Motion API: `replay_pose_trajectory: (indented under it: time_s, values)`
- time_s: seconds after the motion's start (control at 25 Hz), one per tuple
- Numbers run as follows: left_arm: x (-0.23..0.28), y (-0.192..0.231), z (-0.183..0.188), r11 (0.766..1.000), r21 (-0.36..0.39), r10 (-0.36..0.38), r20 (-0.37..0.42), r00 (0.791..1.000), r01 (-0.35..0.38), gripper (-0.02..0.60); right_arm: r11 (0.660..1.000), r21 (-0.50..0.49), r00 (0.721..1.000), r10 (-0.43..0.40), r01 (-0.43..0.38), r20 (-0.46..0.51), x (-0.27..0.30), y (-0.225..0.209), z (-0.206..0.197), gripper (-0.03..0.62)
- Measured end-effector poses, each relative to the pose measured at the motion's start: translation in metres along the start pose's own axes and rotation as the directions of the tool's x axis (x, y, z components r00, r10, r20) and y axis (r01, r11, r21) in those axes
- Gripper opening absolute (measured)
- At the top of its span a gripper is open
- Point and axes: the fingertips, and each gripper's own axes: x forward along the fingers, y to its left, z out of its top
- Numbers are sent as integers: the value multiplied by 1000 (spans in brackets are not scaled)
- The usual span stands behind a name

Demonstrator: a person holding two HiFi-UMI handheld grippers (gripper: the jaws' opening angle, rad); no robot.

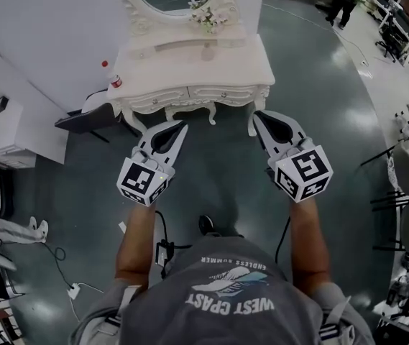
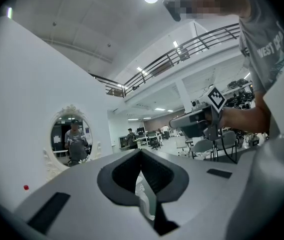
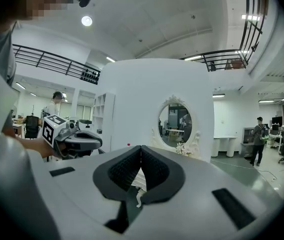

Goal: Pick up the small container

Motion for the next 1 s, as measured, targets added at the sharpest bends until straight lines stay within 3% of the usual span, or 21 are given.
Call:
replay_pose_trajectory:
  time_s: [0.48, 1.0]
  values:
    - [10, 37, -9, 999, -26, -22, 43, 999, 23, 17, 999, -35, 999, -11, 10, -30, 40, 1, 6, 26]
    - [32, 65, -19, 998, -31, 57, -12, 998, -57, 17, 996, -13, 996, 85, -85, -22, 87, -29, 7, 25]
